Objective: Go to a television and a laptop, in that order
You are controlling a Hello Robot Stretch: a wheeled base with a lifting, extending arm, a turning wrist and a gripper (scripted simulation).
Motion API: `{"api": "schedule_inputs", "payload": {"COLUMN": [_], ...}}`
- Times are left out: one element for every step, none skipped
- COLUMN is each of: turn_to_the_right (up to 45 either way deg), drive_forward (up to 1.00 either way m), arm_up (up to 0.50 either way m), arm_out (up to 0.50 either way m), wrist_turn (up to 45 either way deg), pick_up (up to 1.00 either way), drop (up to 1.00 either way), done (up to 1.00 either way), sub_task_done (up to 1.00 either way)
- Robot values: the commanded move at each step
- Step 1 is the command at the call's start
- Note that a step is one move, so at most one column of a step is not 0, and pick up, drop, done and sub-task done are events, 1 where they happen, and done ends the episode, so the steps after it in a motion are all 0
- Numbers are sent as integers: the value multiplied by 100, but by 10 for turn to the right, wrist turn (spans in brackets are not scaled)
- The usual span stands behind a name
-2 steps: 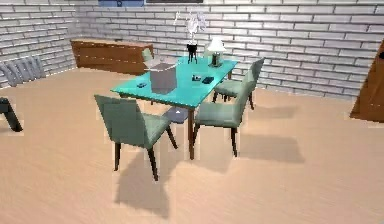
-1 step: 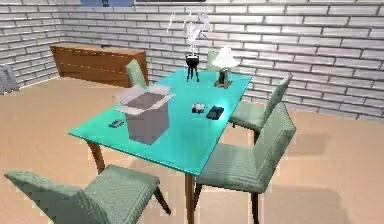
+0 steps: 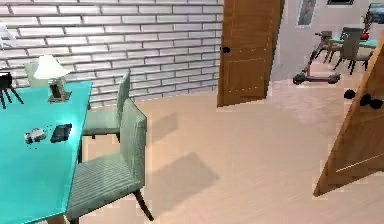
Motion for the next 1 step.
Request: {"api": "schedule_inputs", "payload": {"turn_to_the_right": [390], "drive_forward": [0], "arm_up": [0], "arm_out": [0], "wrist_turn": [0], "pick_up": [0], "drop": [0], "done": [0], "sub_task_done": [0]}}
